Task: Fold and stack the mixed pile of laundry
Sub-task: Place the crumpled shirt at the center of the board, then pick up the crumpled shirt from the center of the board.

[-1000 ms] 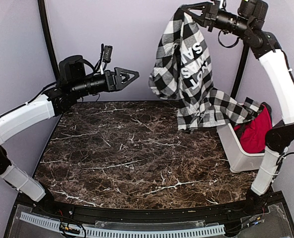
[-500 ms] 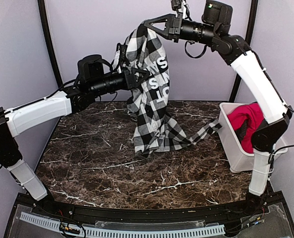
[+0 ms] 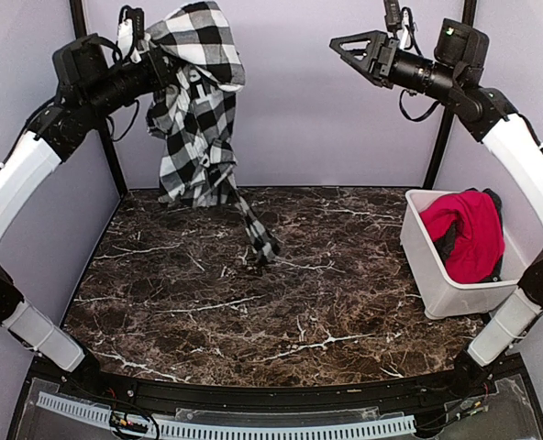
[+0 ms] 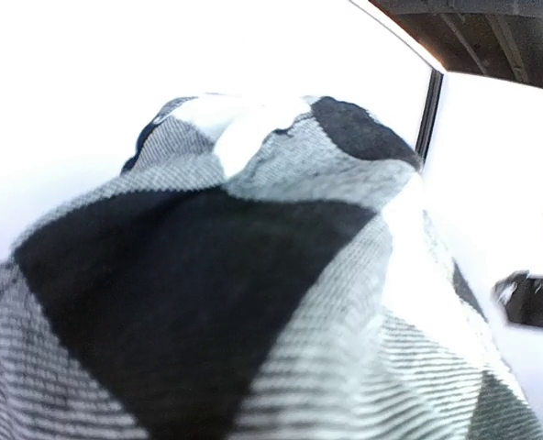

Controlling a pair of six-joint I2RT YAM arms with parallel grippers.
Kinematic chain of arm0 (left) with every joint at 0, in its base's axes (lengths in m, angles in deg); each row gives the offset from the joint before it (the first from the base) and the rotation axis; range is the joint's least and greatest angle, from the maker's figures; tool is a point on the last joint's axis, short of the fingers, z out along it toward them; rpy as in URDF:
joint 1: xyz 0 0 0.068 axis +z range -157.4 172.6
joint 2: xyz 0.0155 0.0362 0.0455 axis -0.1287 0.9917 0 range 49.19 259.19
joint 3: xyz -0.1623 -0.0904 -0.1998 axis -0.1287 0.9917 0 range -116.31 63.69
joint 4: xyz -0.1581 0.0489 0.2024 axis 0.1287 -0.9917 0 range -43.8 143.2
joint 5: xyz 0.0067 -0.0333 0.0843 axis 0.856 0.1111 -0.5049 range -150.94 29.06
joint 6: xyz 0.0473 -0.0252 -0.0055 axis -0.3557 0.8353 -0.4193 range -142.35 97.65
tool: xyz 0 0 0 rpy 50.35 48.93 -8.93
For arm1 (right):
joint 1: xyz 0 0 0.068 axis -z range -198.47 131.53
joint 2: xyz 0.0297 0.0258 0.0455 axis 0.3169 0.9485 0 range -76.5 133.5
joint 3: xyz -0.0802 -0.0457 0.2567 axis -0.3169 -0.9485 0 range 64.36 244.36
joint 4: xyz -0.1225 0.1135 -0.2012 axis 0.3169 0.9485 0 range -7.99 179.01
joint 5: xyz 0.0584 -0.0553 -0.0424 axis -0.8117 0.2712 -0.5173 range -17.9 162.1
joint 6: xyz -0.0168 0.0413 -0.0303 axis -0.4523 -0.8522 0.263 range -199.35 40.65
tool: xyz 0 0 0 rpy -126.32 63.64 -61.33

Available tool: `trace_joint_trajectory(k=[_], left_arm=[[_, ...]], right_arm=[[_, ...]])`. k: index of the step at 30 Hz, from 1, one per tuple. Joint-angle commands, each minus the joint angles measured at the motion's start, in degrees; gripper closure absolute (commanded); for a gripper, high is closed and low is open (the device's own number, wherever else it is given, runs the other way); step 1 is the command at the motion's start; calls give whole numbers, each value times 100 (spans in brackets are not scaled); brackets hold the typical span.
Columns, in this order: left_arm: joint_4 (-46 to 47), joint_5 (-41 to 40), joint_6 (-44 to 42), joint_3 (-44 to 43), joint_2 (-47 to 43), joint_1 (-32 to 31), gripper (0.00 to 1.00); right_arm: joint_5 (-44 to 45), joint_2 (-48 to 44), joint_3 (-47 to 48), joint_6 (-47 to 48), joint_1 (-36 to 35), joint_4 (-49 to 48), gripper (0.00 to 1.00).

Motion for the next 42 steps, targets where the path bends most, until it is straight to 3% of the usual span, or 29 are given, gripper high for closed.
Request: trace_joint_trajectory(k=[1,5,7,8,10,13,19,23,28,32,42], left_arm=[[-1289,-129,-756,-1414,393,-102,100],[-2161,-595,-1210,-1350,1010,-539,95],[-2562,-637,-1485,-1068,1305,-882,69],[-2857,-683,-1691,-975,1519,-1006,43],[-3354,-898,-1824,-699,1810,-1357,19],[-3502,-698,-1587,236,1721,-1509,3],[-2062,918,-812,2396,426,-963,1],[-1379,671,280,3262,-36,-38,1],[-1281,151,1475,3773,76,1366,3],[-1172,34,1671,3502,582,2095,3],[-2058,-536,1406,908,3395,2947,1]], right_arm=[[-131,-282,-993,36,36,-485,22],[123,-741,-1892,202,231,-418,16],[368,-968,-2274,339,364,-223,13],[509,-1062,-2429,405,438,-94,13],[807,-1236,-2773,529,552,161,13],[1004,-1406,-3261,683,602,292,13],[485,-1124,-3890,699,549,150,19],[400,-484,-3910,853,191,110,24],[551,559,-3430,1230,-358,329,26],[749,1415,-2789,1502,-724,525,27],[1272,3293,-698,2215,-1379,1505,21]])
